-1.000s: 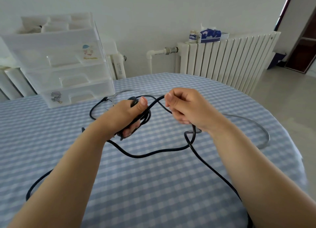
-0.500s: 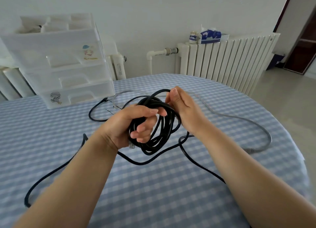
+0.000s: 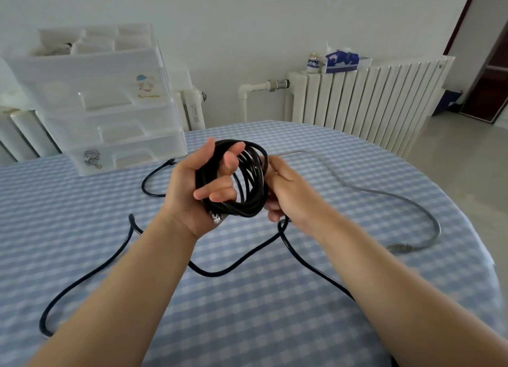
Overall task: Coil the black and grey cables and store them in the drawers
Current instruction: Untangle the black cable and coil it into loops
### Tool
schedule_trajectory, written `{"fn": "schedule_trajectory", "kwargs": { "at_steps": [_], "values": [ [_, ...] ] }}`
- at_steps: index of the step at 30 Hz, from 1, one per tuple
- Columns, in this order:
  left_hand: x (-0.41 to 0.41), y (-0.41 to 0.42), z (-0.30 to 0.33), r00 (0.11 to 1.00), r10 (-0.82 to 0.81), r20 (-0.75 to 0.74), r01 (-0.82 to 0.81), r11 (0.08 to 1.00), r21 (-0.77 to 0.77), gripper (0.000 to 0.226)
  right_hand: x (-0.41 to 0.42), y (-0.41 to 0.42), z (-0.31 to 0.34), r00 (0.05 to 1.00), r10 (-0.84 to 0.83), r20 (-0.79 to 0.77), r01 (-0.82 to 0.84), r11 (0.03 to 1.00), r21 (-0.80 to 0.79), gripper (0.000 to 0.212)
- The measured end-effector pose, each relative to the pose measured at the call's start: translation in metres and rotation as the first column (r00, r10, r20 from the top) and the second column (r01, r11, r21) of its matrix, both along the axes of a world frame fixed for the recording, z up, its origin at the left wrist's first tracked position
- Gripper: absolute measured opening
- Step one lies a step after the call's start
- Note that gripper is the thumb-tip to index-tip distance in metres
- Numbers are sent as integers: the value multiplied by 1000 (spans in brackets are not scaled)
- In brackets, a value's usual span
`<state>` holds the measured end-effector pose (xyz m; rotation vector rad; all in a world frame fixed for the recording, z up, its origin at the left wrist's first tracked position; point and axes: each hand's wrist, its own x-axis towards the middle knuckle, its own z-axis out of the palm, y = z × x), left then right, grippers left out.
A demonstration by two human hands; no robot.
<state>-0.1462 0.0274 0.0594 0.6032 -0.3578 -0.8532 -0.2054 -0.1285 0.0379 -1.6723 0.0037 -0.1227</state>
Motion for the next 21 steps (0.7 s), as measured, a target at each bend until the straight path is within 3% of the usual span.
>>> {"fn": "schedule_trajectory", "kwargs": {
  "at_steps": [4,8,10,13,16,18,21],
  "values": [
    [-3,-2,2,982,188,-9,-188,982,9,42,-1,6,-4,992,98,-81,-83,981,178,28],
    [0,1,5,954,299,-33,-299,954,-5,39,-2,11,-1,974,113,-199,-29,923,384,25],
    [7,8,9,925,380,-21,-381,924,-30,38,-4,15,-1,962,127,-240,-32,930,365,16],
    [19,26,19,852,521,-55,-524,849,-64,35,-6,22,-4,959,125,-255,-105,990,91,22],
    [24,38,23,779,620,-100,-627,776,-67,34,-7,30,-9,979,41,-201,-90,966,-242,37],
    [24,37,23,764,635,-117,-643,763,-61,34,-10,31,-11,991,-39,-132,-21,907,-421,41],
    [20,29,21,775,628,-65,-630,777,-1,36,-14,27,-12,993,-62,-97,-20,739,-674,38]
  ]
}}
